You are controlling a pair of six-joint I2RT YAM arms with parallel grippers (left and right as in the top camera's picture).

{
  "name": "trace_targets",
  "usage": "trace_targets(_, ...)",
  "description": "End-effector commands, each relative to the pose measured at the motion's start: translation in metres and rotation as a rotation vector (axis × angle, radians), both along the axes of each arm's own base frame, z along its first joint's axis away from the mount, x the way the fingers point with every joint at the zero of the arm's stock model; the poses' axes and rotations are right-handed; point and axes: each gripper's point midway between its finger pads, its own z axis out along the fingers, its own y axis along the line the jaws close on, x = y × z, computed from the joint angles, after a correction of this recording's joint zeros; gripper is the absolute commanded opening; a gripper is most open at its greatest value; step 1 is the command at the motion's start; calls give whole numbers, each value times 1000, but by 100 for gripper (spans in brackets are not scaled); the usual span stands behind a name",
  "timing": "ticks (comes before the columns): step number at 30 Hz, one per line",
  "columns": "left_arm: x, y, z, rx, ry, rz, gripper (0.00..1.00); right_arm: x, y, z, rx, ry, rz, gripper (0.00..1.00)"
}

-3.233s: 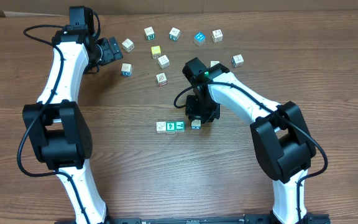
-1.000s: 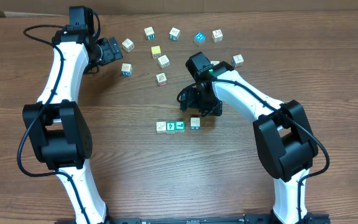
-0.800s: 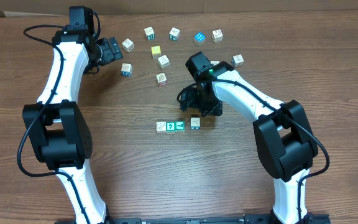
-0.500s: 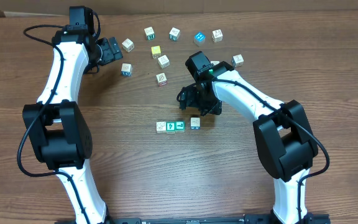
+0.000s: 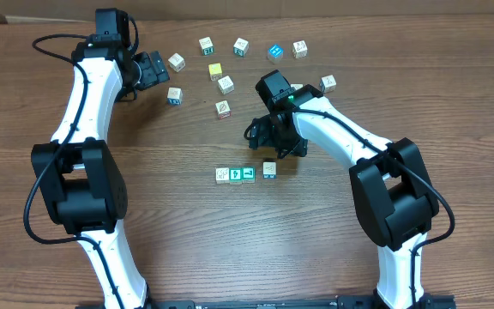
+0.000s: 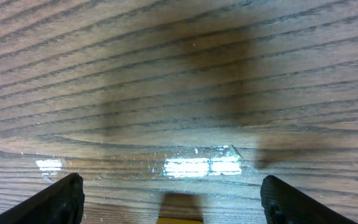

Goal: Form a circle

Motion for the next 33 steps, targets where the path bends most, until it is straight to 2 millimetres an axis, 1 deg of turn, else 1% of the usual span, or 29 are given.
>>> trace_targets(1, 3, -4, 7, -11, -18, 10, 100, 2, -3, -3, -10, -7, -10, 88)
trace_targets(10, 3, -4, 7, -11, -19, 10, 100, 8, -4, -2, -16, -32, -19, 88)
trace_targets(20, 3, -4, 7, -11, -19, 10, 100, 15, -18, -2, -21, -31, -52, 88)
trace_targets(25, 3, -4, 7, -11, -18, 10, 100, 13, -21, -3, -28, -19, -57, 88)
trace_targets(32, 3, -4, 7, -11, -18, 10, 100, 15, -26, -3, -51, -30, -62, 87)
trace_targets(33, 3, -4, 7, -11, -18, 10, 100, 14, -26, -3, -52, -27, -62, 84)
